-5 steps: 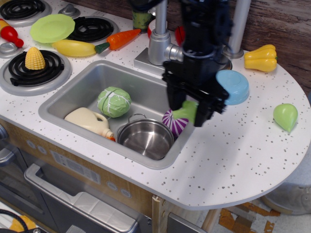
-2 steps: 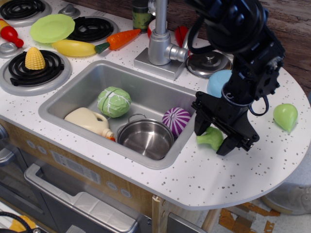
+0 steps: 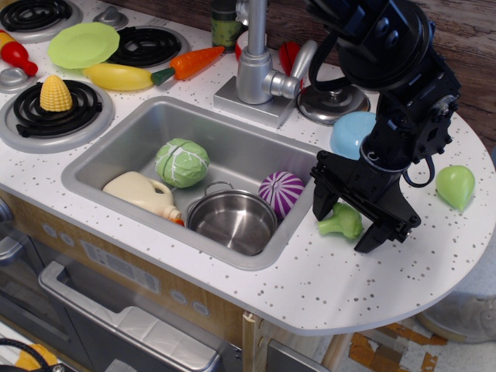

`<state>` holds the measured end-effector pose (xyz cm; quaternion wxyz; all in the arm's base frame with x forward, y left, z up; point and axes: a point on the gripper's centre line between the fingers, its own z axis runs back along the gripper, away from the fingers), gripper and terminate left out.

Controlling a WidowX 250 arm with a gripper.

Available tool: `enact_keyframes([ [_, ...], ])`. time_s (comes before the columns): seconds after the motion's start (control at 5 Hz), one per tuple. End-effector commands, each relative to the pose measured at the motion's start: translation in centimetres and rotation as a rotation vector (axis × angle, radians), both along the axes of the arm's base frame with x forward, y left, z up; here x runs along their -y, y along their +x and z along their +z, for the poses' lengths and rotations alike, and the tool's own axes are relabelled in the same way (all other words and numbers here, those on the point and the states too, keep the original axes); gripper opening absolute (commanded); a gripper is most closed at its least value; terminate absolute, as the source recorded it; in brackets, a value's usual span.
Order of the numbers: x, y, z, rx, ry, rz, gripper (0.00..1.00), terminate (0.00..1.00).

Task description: Take broccoli out of pan

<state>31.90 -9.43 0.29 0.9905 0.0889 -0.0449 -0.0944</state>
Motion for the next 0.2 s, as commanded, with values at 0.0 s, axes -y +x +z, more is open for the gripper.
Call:
enact_keyframes([
  [0.0, 0.51, 0.67, 1.74, 0.05, -0.02, -0.008, 1.0, 1.0],
])
